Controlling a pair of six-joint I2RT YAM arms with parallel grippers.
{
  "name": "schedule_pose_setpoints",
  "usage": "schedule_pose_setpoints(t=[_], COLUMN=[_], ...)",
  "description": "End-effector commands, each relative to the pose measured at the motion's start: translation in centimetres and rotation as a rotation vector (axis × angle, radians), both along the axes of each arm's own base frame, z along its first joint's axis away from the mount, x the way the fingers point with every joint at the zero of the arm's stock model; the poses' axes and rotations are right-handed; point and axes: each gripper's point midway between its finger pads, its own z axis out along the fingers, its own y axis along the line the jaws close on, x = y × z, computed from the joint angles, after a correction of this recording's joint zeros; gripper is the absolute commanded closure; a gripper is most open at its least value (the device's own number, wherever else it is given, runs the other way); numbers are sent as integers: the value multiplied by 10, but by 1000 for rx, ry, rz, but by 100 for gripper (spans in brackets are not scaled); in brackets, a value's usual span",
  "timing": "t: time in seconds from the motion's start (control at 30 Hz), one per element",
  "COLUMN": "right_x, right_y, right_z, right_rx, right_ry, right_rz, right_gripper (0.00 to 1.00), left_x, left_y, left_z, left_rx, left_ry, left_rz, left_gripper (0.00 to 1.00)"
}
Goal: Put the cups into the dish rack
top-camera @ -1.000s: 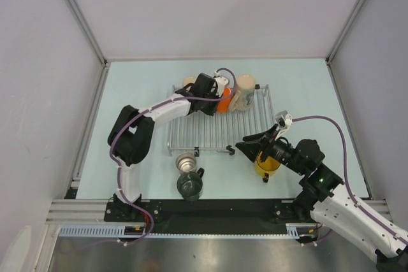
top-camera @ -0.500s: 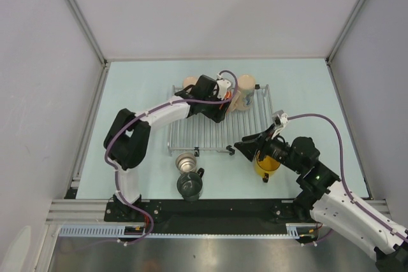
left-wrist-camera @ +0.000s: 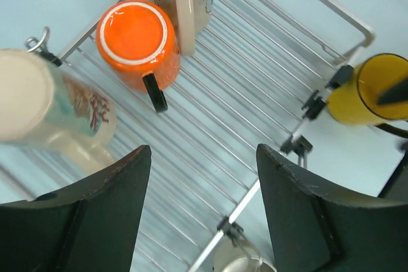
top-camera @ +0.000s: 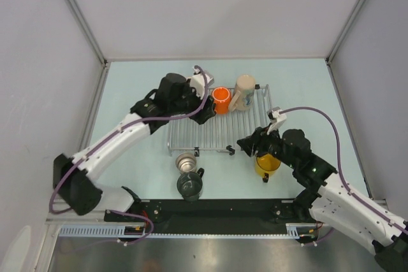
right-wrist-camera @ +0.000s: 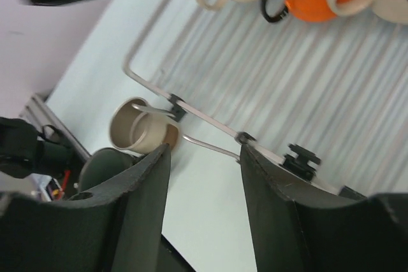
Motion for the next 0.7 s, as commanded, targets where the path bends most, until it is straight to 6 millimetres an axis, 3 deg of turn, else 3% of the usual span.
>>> schedule_pose_setpoints(t=[0.0, 0.03, 0.07, 0.1, 0.13, 0.17, 0.23, 0.33, 0.47, 0.67], right_x=[3, 0, -10, -14, -18, -28, -34, -50, -59, -56], right_y=[-9, -9, -10, -11, -6, -9, -7, -10, -32, -60], right_z=[-10, -12, -25, -26, -11, -19, -2, 0, -14, -22], right_rx=[-160, -186, -271, -303, -292, -368, -367, -437, -528, -567], right_ry=[88, 105, 127, 131, 123, 142, 157, 173, 244, 269], right_rz=[-76, -88, -97, -111, -111, -110, -133, -149, -238, -361], right_gripper=[48, 48, 48, 47, 47, 47, 47, 46, 46, 45], left_x=[-36, -42, -51, -56, -59, -64, -72, -79, -85, -98], left_y=[27, 36, 42, 48, 53, 57, 63, 70, 77, 84], left_z=[17, 8, 17, 8, 9, 12, 3, -3, -3, -1], left_rx=[11, 33, 15, 30, 24, 10, 15, 21, 21, 9], left_ry=[-75, -74, -105, -102, -107, -123, -112, -123, -152, -172], left_rz=[-58, -64, -72, -80, -75, -82, -90, -92, -92, -109], left_gripper=[28, 28, 28, 28, 28, 28, 28, 28, 30, 30])
